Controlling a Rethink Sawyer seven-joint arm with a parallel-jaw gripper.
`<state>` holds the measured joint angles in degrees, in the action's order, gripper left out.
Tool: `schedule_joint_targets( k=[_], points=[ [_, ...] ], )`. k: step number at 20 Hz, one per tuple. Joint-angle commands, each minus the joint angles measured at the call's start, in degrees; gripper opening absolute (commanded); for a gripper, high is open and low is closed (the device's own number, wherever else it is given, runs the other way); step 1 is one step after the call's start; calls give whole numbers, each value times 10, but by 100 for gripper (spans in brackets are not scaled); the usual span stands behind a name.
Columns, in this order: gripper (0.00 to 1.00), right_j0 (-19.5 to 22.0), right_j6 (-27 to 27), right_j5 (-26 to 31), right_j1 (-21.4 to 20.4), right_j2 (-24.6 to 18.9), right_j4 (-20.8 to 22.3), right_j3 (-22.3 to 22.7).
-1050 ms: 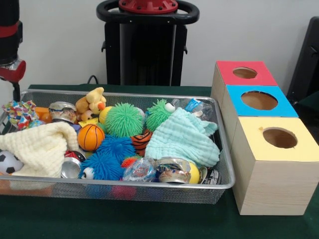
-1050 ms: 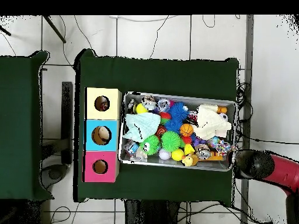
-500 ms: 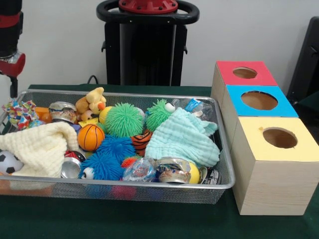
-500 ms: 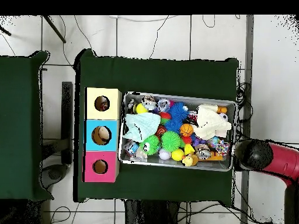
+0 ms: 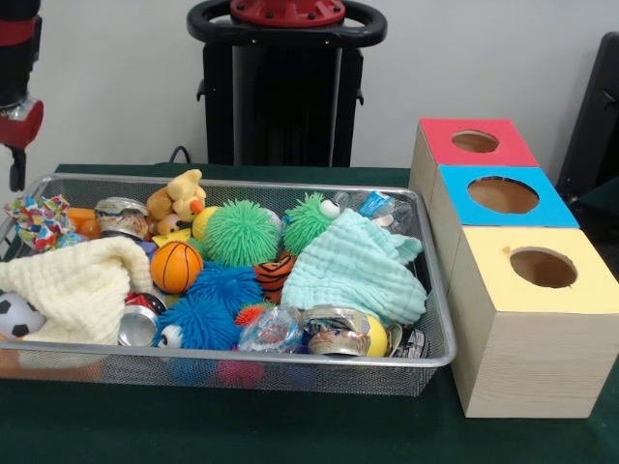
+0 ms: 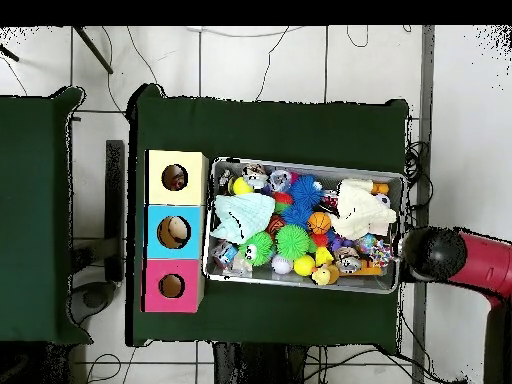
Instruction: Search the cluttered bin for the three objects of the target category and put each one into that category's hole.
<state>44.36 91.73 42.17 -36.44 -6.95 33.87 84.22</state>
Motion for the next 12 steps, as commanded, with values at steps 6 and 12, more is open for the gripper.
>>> schedule_joint_targets(
  k=[6,12],
  points=[
    [100,-61,120,-27,57,45,6,-19],
    [100,-106,171,-52,68,86,-6,-9]
  ],
)
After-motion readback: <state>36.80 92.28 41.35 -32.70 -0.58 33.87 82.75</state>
